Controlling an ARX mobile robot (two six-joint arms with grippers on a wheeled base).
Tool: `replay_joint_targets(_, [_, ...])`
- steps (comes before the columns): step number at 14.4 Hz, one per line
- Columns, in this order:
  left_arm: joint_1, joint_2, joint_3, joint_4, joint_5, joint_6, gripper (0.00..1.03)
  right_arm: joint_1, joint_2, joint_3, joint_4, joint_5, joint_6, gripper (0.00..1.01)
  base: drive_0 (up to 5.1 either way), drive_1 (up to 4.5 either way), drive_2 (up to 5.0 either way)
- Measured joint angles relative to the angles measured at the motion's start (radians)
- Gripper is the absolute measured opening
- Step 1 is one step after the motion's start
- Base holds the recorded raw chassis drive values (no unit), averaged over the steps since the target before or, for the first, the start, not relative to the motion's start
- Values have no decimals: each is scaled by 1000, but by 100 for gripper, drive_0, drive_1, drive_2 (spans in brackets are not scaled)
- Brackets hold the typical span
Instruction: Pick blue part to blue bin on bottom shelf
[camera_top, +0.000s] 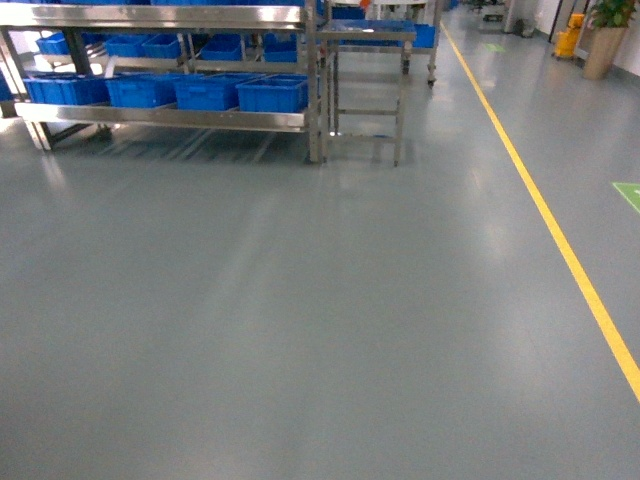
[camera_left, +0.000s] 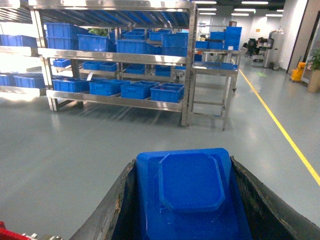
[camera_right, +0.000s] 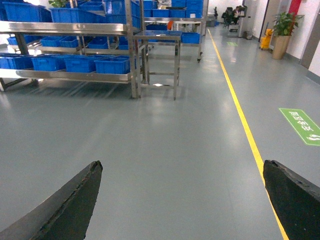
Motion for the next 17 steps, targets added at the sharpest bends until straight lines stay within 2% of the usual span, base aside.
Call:
replay_joint_targets(5, [0, 0, 0, 0, 0, 0, 44, 0, 0, 0, 0, 0, 0, 98, -160, -160, -160])
replay_joint_targets(7, [-1, 2, 0, 0, 4, 0, 44, 0, 0, 0, 0, 2, 0, 98, 4, 59, -50])
replay_joint_targets(17, [0, 2, 0, -1, 0, 0, 44, 0, 0, 0, 0, 0, 0, 98, 0, 433, -432])
